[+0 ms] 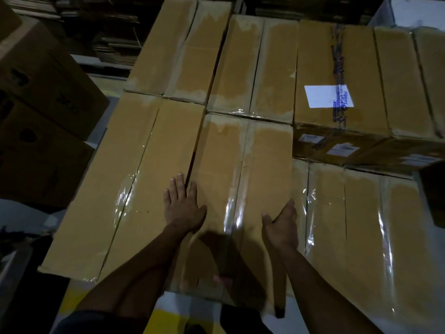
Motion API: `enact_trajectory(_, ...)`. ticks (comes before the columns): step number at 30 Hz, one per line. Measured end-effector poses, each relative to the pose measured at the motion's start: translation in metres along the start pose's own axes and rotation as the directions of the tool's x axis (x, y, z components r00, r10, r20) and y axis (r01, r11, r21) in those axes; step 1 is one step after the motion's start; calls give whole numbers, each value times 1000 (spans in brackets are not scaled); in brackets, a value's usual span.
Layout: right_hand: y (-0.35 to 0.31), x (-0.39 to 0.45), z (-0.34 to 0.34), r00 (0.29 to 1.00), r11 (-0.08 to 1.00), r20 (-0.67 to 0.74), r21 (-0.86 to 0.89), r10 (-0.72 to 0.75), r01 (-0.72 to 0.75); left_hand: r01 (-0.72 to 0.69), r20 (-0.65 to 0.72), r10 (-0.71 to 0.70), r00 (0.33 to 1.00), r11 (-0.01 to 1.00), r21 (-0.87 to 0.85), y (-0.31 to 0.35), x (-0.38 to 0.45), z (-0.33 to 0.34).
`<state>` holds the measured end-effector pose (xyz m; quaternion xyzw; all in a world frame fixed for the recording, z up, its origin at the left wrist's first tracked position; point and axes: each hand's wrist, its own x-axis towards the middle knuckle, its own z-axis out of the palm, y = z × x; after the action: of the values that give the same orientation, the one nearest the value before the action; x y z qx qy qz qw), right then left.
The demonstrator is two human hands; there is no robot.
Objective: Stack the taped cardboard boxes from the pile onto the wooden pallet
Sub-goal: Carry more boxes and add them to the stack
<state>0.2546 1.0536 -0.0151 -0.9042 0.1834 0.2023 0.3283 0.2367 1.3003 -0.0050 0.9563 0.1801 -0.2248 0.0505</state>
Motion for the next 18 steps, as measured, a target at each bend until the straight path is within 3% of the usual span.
enact_trajectory(8, 46, -102, 15, 987, 920, 147, -376, -61, 113, -203, 94, 192, 977, 970, 130, -51, -81, 12)
enact_trajectory(18, 82, -166, 25, 946, 818, 319, -526, -65, 234, -431, 183, 394, 901, 862, 267, -117, -174, 56)
